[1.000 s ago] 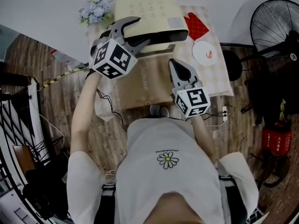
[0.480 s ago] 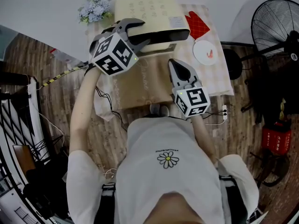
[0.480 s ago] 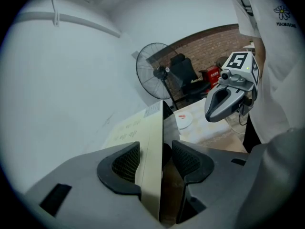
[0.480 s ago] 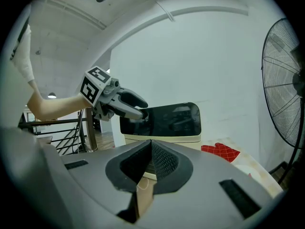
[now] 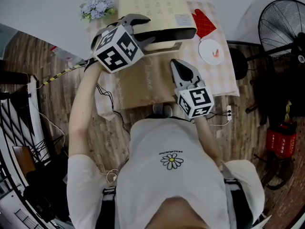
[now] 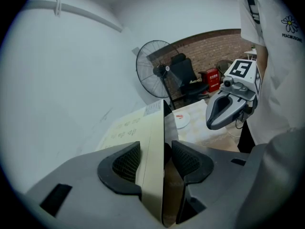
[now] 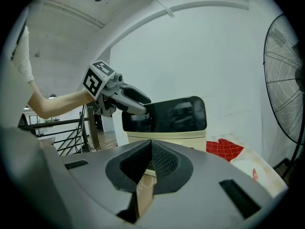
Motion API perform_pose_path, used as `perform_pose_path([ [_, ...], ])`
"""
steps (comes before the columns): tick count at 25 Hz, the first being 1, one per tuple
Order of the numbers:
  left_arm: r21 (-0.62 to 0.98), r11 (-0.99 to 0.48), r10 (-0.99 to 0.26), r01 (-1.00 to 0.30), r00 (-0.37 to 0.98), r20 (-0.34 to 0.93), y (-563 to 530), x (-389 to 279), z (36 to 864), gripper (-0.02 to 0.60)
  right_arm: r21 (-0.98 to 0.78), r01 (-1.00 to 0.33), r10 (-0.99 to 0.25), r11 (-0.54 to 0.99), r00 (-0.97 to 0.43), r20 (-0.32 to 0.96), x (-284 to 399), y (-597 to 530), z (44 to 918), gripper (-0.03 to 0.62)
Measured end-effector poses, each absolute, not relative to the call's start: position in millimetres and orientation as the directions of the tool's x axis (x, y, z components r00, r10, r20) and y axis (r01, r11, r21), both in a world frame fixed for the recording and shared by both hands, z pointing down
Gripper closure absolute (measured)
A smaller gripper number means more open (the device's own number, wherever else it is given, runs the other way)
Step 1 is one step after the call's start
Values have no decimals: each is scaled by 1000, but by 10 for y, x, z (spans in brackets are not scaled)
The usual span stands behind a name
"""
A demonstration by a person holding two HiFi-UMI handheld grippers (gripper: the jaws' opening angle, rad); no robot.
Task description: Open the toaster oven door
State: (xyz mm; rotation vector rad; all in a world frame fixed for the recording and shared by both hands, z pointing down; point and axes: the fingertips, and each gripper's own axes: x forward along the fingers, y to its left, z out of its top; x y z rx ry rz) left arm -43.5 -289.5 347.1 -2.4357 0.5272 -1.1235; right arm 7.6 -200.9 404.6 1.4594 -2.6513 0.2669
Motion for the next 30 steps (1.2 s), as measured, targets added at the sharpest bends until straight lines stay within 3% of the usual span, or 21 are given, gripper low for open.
perform_pose_path([
  [5, -508, -845, -493, -164, 606, 624, -2894, -424, 3474, 362, -80, -859, -840, 505, -511, 182, 179, -2135, 4046, 583],
  [8, -509, -845, -495, -166, 604, 625, -2897, -428, 3476, 362, -220, -818, -800, 531, -570, 187, 155, -2239, 4058, 582],
  [11, -510, -844, -497, -167, 602, 625, -2891, -431, 3476, 362, -383, -748, -751, 542, -636, 180, 96, -2334, 4100, 490],
  [14, -510, -844, -498, -168, 602, 625, -2888, -429, 3477, 362, -523, -685, -717, 507, -672, 185, 73, -2437, 4208, 449],
  [21, -503, -848, -490, -166, 605, 628, -2903, -415, 3479, 362, -837, -440, -682, 325, -723, 115, 26, -2590, 4543, 448],
  [25, -509, -844, -496, -167, 602, 625, -2910, -423, 3491, 360, -913, -236, -640, 334, -767, -36, -145, -2673, 4527, 448],
  [30, -499, -850, -489, -169, 604, 629, -2914, -413, 3482, 362, -929, -196, -625, 313, -779, -46, -235, -2761, 4571, 448],
])
